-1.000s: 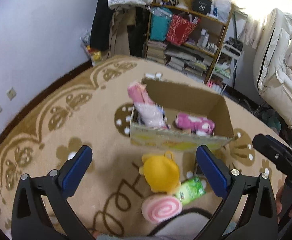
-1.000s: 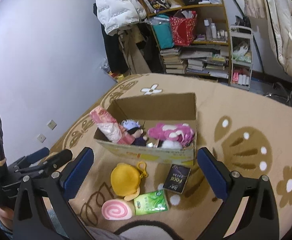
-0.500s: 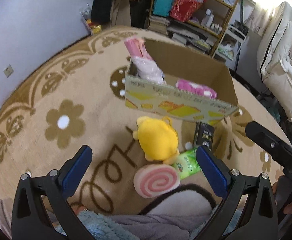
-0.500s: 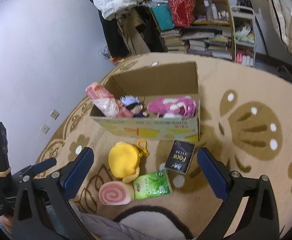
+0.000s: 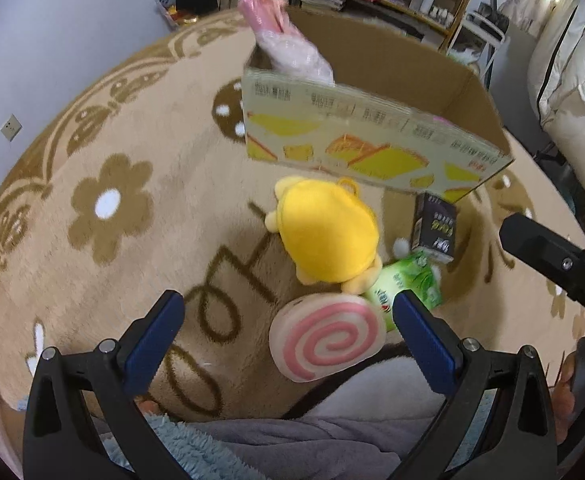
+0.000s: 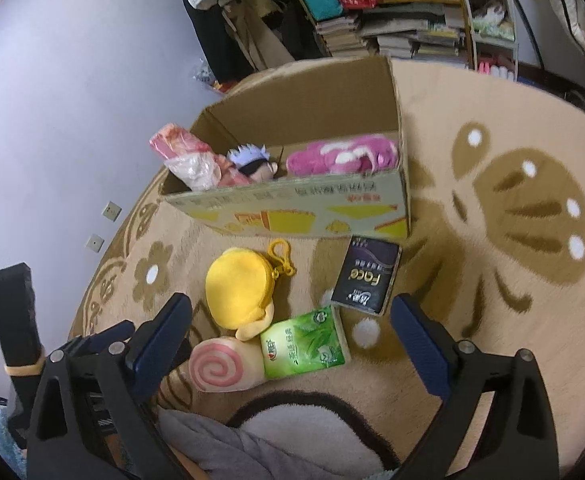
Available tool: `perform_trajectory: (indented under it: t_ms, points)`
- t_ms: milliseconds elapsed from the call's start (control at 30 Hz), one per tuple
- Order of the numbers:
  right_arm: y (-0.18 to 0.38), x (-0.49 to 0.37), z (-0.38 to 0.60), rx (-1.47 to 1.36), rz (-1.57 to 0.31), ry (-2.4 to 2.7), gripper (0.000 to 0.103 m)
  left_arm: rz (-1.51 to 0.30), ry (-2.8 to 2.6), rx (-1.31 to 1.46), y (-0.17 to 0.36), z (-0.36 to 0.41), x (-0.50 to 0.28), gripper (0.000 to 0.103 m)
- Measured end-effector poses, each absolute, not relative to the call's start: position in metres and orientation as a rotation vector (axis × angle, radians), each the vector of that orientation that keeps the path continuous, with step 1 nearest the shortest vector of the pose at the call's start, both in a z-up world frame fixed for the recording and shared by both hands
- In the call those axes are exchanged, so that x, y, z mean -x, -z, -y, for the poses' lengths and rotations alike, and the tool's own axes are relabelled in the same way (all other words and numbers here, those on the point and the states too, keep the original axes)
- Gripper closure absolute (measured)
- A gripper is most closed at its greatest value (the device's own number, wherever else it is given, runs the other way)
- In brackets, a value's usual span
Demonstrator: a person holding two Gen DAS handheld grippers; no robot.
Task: Organize soft objects
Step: 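Lower both tools toward the swirl cushion and green tissue pack on the rug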
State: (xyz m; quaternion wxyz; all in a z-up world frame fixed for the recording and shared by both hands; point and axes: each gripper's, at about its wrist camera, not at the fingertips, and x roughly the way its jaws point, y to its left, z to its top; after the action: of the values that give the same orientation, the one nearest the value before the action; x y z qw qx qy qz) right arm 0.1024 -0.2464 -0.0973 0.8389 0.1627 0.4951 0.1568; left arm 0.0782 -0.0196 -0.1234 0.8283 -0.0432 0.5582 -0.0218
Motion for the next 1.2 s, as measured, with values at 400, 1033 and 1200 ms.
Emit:
perform_trajectory:
  t_ms: [400, 1033, 1200]
  points:
    - [0.148, -0.114, 0.243, -0.404, -1.184, -0.334, 0.001, -1.273, 0.067, 0.107, 0.158, 0.032, -0.090, 0.000]
    - [0.193, -0.127, 0.226, -0.441, -1.318, -0.344, 0.009, -1.360, 0.107, 0.096, 0.188, 0.052, -0.098, 0.000]
    - [0.201, -0.129, 0.223, -0.438, -1.335, -0.350, 0.009, -1.371, 0.064, 0.067, 0.192, 0.059, -0.099, 0.002]
